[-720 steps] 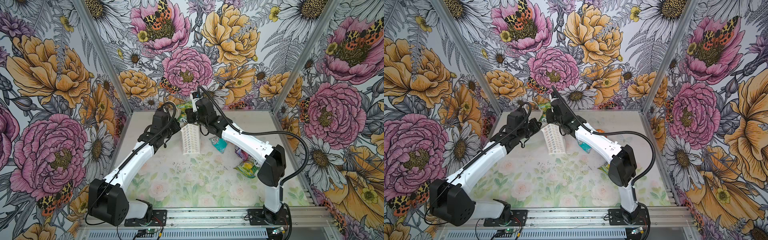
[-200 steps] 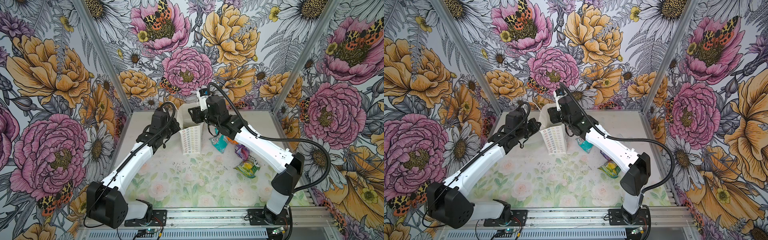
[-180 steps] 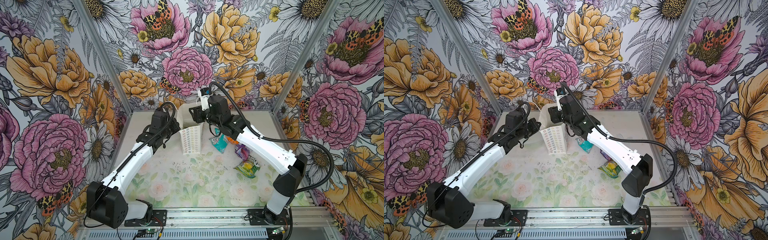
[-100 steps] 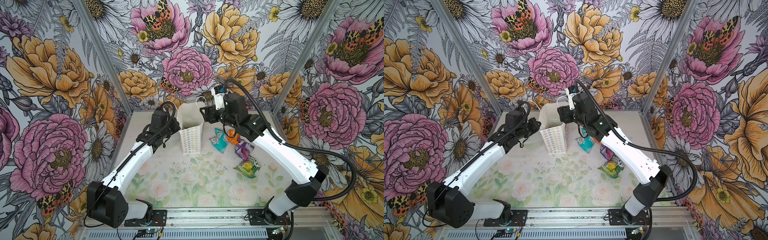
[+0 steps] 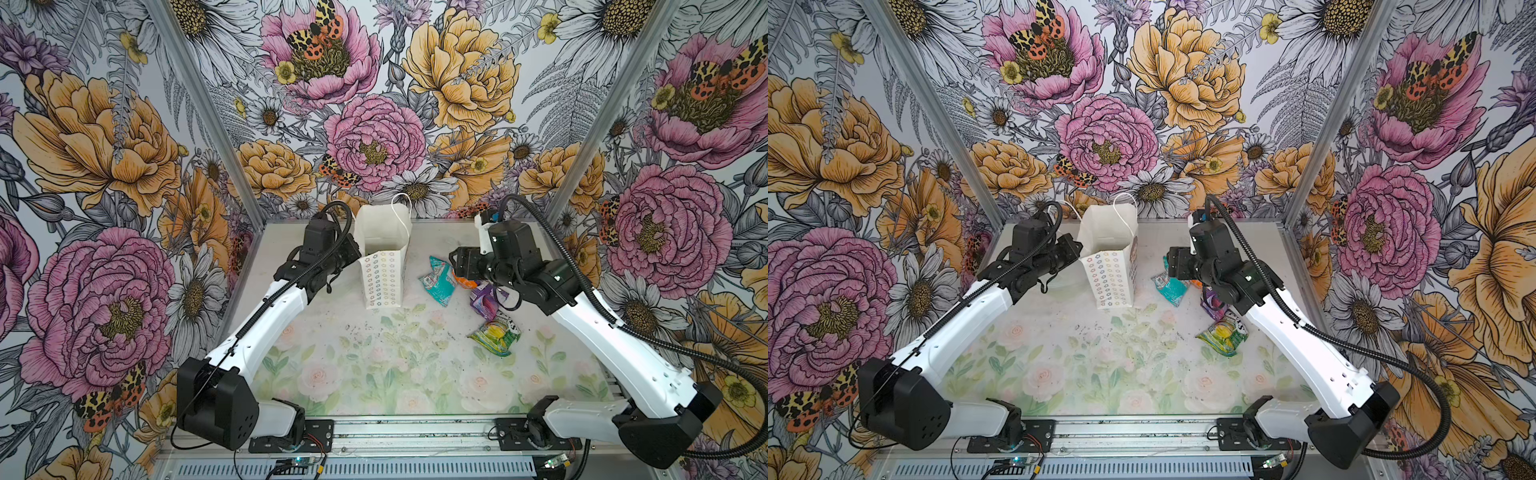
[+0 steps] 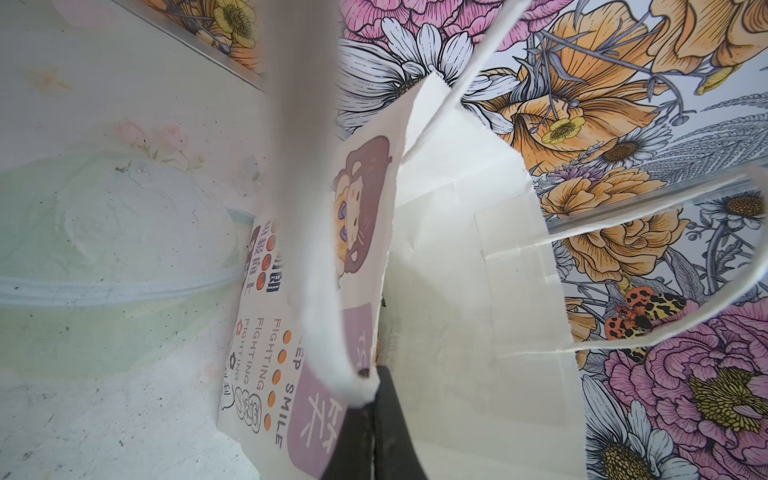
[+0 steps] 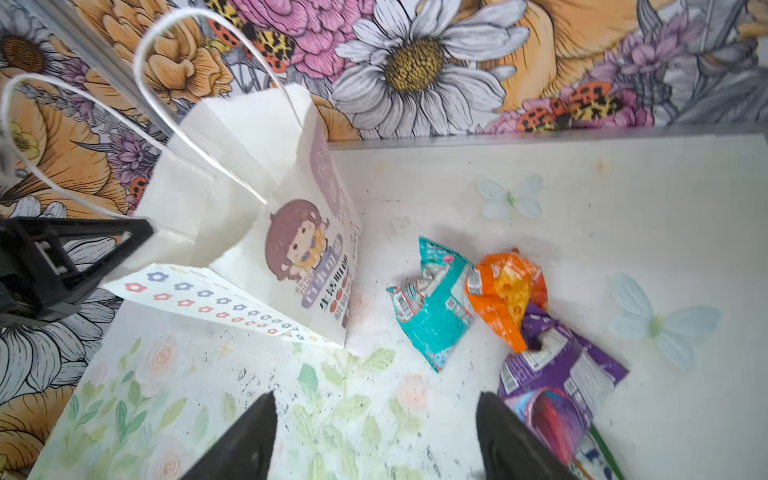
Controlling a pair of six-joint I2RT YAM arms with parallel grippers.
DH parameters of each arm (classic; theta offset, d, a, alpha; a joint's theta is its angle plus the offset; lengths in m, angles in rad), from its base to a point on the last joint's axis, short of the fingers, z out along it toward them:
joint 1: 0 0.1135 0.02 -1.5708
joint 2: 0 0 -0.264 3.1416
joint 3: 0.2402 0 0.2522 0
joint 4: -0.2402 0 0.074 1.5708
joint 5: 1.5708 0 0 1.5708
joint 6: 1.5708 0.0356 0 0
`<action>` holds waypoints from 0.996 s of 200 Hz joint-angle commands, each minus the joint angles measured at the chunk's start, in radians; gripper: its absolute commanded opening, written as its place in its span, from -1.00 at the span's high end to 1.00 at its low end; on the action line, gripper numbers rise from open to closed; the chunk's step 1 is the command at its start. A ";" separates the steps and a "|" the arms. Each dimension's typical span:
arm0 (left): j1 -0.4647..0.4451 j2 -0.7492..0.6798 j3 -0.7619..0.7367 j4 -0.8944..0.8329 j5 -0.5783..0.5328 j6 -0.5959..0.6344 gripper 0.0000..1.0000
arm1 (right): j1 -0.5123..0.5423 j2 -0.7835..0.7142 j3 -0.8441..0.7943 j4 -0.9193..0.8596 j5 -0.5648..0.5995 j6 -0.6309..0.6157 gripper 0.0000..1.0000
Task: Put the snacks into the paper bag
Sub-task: 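Move the right gripper back over the green FOXS packet on the table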
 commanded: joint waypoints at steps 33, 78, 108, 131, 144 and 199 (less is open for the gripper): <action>0.011 -0.019 0.014 -0.005 0.014 0.020 1.00 | -0.052 -0.064 -0.237 -0.185 0.046 0.378 -0.48; 0.013 -0.022 0.008 -0.006 0.016 0.020 1.00 | -0.092 -0.146 -0.431 -0.201 0.037 0.531 -0.48; 0.014 -0.022 0.006 -0.005 0.017 0.018 1.00 | -0.122 -0.204 -0.533 -0.201 0.041 0.610 -0.49; 0.015 -0.022 0.005 -0.005 0.017 0.018 1.00 | -0.145 -0.219 -0.584 -0.198 0.062 0.646 -0.51; 0.016 -0.022 0.004 -0.006 0.017 0.018 1.00 | -0.160 -0.208 -0.601 -0.196 0.069 0.651 -0.53; 0.018 -0.029 -0.006 -0.006 0.014 0.015 1.00 | -0.227 -0.138 -0.626 -0.117 0.018 0.574 -0.68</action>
